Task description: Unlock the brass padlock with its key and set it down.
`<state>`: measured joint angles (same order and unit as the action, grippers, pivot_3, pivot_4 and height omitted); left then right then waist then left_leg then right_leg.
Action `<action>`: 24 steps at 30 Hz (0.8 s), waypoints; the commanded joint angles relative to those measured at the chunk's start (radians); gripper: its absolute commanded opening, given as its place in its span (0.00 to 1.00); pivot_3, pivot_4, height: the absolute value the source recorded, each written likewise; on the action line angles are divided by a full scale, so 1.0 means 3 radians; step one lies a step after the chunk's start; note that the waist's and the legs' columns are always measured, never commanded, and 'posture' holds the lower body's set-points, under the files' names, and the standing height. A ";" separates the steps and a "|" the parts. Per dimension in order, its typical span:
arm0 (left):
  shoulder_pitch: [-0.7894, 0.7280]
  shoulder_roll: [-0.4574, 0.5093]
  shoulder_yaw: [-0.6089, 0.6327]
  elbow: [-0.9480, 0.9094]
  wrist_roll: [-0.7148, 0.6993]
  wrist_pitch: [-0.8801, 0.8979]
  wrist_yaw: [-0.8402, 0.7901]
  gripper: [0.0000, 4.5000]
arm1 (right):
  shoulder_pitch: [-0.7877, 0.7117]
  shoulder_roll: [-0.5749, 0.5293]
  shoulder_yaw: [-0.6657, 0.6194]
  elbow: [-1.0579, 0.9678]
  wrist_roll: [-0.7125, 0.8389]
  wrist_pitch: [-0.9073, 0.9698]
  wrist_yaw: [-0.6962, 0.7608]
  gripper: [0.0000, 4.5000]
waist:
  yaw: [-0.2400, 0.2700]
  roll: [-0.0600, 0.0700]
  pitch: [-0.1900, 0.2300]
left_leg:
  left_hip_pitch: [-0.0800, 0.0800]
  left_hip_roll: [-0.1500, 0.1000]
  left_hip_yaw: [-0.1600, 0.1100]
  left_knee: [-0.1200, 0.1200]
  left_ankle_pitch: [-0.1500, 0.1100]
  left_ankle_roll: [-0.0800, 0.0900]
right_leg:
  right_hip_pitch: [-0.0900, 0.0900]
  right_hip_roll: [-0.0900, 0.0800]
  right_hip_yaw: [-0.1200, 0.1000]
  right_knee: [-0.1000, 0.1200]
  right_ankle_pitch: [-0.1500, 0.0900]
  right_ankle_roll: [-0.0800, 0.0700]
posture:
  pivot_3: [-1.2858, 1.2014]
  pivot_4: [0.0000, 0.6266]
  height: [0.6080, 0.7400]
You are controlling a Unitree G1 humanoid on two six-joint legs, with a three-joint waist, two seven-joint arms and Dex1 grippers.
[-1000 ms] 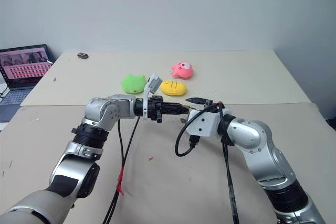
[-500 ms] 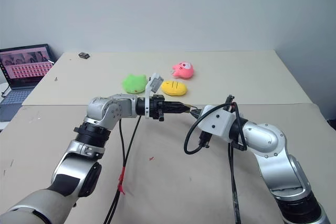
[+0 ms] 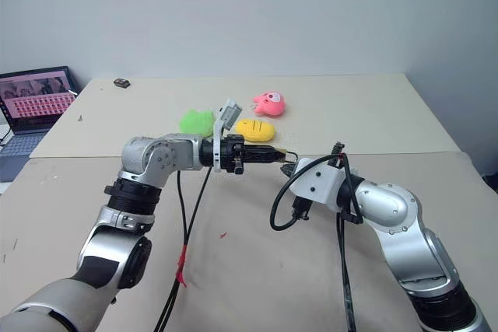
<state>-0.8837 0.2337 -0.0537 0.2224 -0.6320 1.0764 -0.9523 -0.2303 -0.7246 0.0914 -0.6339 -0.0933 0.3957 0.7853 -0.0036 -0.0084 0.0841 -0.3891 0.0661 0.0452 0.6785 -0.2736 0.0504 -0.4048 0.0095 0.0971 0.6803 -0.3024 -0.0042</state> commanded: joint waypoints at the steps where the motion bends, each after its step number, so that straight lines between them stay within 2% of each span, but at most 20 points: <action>1: -0.0053 0.0085 0.0135 -0.0234 -0.0177 0.0132 0.0005 0.01 | -0.0067 -0.0036 -0.0062 -0.0088 0.0035 0.0011 -0.0010 0.01 | -0.0002 0.0001 0.0000 | 0.0000 0.0000 0.0000 0.0000 0.0000 0.0000 | 0.0000 0.0000 0.0000 0.0000 0.0000 0.0000 | 0.52 0.24 0.36; 9: 0.0005 0.0154 0.0120 -0.0375 -0.0247 0.0207 0.0053 0.01 | -0.0164 -0.0038 -0.0043 -0.0073 0.0035 0.0022 -0.0008 0.01 | 0.0000 0.0003 0.0000 | 0.0000 0.0000 0.0000 0.0000 0.0002 -0.0003 | 0.0000 0.0000 0.0000 0.0000 0.0000 0.0000 | 0.52 0.24 0.36; 24: 0.0134 0.0090 0.0084 -0.0357 -0.0278 0.0120 0.0138 0.01 | -0.0695 -0.0054 0.0016 -0.0197 0.0120 0.0368 0.0027 0.01 | 0.0006 0.0009 0.0002 | -0.0001 0.0000 -0.0001 -0.0001 0.0002 -0.0004 | 0.0000 -0.0001 0.0000 0.0000 0.0001 -0.0001 | 0.52 0.24 0.36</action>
<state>-0.8514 0.2594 -0.0011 0.1334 -0.7114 1.1125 -0.8967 -0.3902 -0.7315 0.1388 -0.6397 -0.0577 0.5045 0.8060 -0.0018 -0.0058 0.0846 -0.3893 0.0662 0.0449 0.6782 -0.2729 0.0493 -0.4048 0.0093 0.0970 0.6805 -0.3022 -0.0045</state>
